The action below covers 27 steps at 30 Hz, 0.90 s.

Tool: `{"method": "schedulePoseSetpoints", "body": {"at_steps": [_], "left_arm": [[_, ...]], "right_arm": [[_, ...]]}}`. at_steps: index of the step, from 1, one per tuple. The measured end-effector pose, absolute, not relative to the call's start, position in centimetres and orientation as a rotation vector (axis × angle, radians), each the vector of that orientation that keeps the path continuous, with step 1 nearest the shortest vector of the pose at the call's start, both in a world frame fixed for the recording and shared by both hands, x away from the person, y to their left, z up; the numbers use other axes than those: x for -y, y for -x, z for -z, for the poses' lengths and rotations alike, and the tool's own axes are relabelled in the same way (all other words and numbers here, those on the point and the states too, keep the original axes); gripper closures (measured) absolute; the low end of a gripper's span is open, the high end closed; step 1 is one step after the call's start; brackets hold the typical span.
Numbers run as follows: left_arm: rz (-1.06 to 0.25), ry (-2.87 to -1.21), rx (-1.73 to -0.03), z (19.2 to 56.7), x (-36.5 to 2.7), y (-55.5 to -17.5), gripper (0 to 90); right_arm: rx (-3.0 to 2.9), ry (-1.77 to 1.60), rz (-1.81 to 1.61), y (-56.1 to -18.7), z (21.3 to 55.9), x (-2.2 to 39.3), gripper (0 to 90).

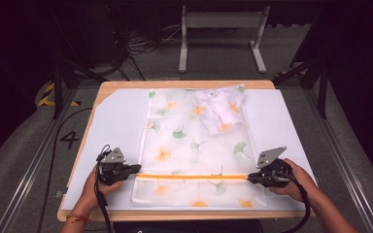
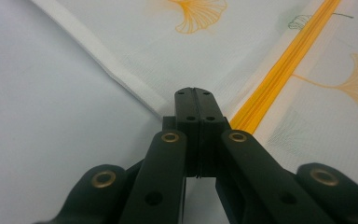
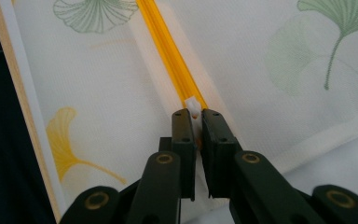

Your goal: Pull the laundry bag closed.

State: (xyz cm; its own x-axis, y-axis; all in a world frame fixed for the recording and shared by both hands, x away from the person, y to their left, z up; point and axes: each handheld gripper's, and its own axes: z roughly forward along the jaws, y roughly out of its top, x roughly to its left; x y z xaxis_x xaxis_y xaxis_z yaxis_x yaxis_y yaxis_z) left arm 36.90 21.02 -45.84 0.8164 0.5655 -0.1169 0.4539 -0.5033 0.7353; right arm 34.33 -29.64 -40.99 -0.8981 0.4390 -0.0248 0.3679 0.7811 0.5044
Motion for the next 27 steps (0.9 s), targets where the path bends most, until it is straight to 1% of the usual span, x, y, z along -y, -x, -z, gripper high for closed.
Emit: {"method": "schedulePoseSetpoints", "body": {"at_steps": [16, 27], "left_arm": [[-0.173, -2.183, -0.745, 45.8, -21.0, -36.9, 90.0], [-0.175, -2.182, -0.744, 45.8, -21.1, -36.9, 90.0]], "right_arm": [[-2.805, -0.715, -0.775, -34.0, 41.1, 31.7, 84.0], [-2.779, -0.722, -0.787, -33.7, 41.2, 31.7, 83.8]]}}
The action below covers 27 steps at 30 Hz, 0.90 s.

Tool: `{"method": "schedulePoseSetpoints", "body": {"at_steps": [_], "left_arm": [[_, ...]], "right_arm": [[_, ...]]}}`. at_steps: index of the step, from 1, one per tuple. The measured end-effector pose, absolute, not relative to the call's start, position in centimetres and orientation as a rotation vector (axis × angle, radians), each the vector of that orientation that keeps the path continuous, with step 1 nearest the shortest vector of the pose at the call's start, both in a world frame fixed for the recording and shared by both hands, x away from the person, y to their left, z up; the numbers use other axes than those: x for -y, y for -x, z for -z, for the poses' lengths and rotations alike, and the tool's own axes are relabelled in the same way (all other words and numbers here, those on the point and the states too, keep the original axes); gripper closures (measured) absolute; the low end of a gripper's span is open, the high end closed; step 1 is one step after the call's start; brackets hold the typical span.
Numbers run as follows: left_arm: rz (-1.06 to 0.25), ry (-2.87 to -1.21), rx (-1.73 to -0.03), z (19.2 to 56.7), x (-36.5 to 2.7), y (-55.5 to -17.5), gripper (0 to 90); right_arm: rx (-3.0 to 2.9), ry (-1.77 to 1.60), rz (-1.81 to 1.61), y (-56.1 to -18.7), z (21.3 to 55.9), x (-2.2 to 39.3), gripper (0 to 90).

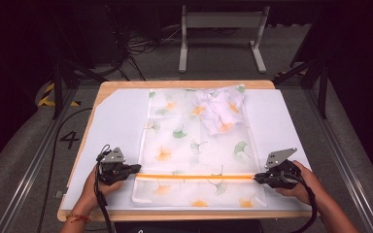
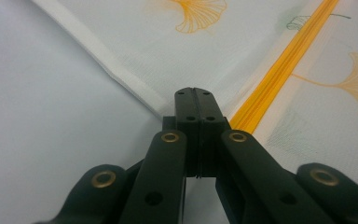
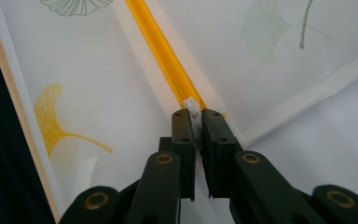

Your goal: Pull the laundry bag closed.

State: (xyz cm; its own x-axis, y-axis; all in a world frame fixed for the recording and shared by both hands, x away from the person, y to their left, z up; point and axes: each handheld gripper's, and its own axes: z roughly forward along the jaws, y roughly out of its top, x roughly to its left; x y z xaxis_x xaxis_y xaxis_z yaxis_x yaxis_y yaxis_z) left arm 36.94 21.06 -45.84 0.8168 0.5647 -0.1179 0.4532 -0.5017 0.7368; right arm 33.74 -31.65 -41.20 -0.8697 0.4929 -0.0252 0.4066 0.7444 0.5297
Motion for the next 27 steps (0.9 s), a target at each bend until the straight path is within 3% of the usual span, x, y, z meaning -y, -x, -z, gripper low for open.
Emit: {"method": "schedulePoseSetpoints", "body": {"at_steps": [15, 27], "left_arm": [[-0.227, -2.194, -0.722, 45.1, -21.0, -36.2, 90.0], [-0.311, -2.14, -0.69, 43.7, -22.0, -35.5, 90.0]], "right_arm": [[-2.716, -0.711, -0.873, -33.0, 40.8, 31.9, 83.4], [-2.606, -0.745, -0.949, -32.8, 39.9, 32.8, 75.0]]}}
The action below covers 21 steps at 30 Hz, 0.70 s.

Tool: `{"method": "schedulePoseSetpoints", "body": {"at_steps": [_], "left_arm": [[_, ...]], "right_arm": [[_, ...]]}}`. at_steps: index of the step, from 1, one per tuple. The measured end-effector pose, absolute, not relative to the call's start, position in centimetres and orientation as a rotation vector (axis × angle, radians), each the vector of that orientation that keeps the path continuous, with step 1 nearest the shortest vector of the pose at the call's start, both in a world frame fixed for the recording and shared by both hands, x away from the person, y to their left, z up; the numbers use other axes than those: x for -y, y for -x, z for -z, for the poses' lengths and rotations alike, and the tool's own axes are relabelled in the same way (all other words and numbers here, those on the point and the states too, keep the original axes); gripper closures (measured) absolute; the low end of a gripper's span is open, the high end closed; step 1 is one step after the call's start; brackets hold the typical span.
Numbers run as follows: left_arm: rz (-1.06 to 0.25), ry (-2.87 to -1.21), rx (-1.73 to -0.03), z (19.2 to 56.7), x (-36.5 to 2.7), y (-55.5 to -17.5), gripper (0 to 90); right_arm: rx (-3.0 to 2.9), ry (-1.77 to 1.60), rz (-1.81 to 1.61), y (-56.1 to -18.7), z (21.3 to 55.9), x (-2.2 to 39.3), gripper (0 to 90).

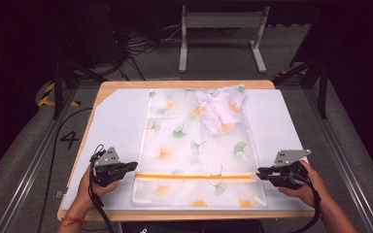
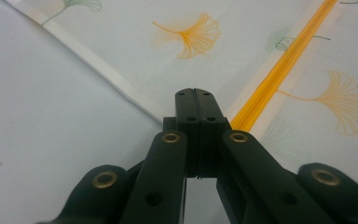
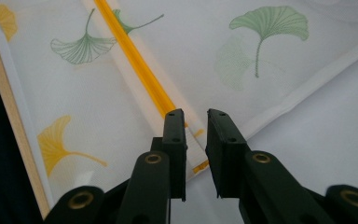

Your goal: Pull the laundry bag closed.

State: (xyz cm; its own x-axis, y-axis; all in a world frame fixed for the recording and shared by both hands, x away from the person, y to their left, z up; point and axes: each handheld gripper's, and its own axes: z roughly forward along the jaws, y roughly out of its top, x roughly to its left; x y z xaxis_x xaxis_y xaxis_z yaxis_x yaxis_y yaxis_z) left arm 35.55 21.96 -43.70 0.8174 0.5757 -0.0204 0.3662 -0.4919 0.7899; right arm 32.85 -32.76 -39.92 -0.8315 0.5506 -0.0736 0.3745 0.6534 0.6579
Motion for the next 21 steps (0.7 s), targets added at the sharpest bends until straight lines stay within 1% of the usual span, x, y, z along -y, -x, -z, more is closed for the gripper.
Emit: {"method": "schedulePoseSetpoints", "body": {"at_steps": [2, 3, 5, 6, 9, 14, 16, 18, 21], "left_arm": [[-0.329, -2.128, -0.692, 43.5, -22.2, -35.3, 90.0], [-0.338, -2.122, -0.698, 43.4, -22.4, -35.3, 90.0], [-0.358, -2.108, -0.699, 43.2, -22.8, -35.1, 90.0], [-0.368, -2.101, -0.703, 43.2, -23.1, -35.0, 86.3], [-0.393, -2.083, -0.7, 43.1, -23.8, -34.7, 85.3], [-0.431, -2.044, -0.742, 43.0, -25.5, -34.0, 80.9], [-0.445, -2.033, -0.76, 42.9, -26.2, -33.8, 77.3], [-0.457, -2.032, -0.769, 42.9, -26.7, -33.6, 76.1], [-0.473, -2.04, -0.788, 43.0, -27.1, -33.3, 70.3]], "right_arm": [[-2.578, -0.755, -0.961, -32.9, 39.8, 32.9, 74.0], [-2.567, -0.756, -0.965, -32.9, 39.8, 33.0, 72.0], [-2.54, -0.758, -0.964, -32.8, 39.7, 33.1, 71.5], [-2.528, -0.758, -0.965, -32.8, 39.7, 33.2, 69.7], [-2.484, -0.769, -0.975, -32.7, 39.6, 33.6, 68.1], [-2.419, -0.788, -0.984, -32.8, 39.7, 34.2, 61.3], [-2.401, -0.784, -0.969, -32.8, 39.8, 34.4, 59.6], [-2.374, -0.778, -0.965, -32.8, 39.9, 34.5, 57.1], [-2.349, -0.783, -0.977, -32.7, 40.1, 34.9, 52.5]]}}
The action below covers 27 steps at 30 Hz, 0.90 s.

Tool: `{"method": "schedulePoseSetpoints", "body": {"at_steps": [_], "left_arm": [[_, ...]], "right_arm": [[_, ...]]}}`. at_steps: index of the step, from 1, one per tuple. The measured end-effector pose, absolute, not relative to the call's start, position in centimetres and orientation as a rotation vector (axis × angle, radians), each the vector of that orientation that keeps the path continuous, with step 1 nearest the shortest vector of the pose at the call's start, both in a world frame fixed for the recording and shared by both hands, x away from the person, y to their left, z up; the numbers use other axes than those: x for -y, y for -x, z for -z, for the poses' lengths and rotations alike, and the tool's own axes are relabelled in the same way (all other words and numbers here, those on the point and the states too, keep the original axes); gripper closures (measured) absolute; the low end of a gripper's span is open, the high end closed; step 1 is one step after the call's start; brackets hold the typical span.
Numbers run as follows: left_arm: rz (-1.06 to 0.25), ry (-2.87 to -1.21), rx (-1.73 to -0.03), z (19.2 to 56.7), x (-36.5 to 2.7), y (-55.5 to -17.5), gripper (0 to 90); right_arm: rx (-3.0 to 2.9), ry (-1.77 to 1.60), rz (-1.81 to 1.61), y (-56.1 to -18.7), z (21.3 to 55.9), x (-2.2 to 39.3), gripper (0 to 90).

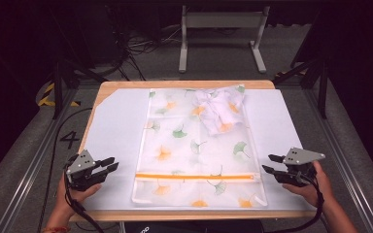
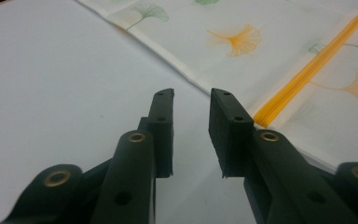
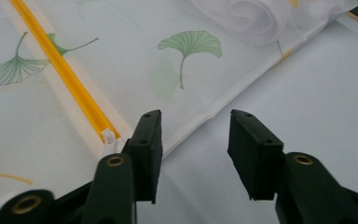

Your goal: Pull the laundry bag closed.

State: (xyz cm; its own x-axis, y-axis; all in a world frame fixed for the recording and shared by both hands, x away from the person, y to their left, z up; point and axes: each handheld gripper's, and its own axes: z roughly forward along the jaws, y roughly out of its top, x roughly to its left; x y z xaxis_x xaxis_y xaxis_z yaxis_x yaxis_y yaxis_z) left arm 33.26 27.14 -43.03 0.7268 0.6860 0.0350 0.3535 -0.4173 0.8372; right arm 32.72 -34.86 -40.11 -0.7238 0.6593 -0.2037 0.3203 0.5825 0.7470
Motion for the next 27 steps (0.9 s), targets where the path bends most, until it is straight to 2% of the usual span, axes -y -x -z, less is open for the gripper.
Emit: {"method": "schedulePoseSetpoints", "body": {"at_steps": [7, 9, 17, 27], "left_arm": [[-0.501, -2.029, -0.819, 43.5, -28.0, -32.5, 55.2], [-0.538, -2.013, -0.851, 43.8, -28.4, -32.2, 44.6], [-0.55, -1.991, -0.887, 44.5, -29.3, -31.5, 20.4], [-0.539, -1.953, -0.903, 44.9, -29.2, -31.6, 12.4]], "right_arm": [[-2.285, -0.846, -1.002, -32.5, 40.8, 36.0, 40.9], [-2.267, -0.873, -1.008, -32.3, 41.2, 36.6, 33.9], [-2.233, -0.935, -1.009, -31.6, 42.5, 37.6, 23.1], [-2.185, -1.006, -0.986, -31.2, 43.4, 37.7, 18.3]]}}
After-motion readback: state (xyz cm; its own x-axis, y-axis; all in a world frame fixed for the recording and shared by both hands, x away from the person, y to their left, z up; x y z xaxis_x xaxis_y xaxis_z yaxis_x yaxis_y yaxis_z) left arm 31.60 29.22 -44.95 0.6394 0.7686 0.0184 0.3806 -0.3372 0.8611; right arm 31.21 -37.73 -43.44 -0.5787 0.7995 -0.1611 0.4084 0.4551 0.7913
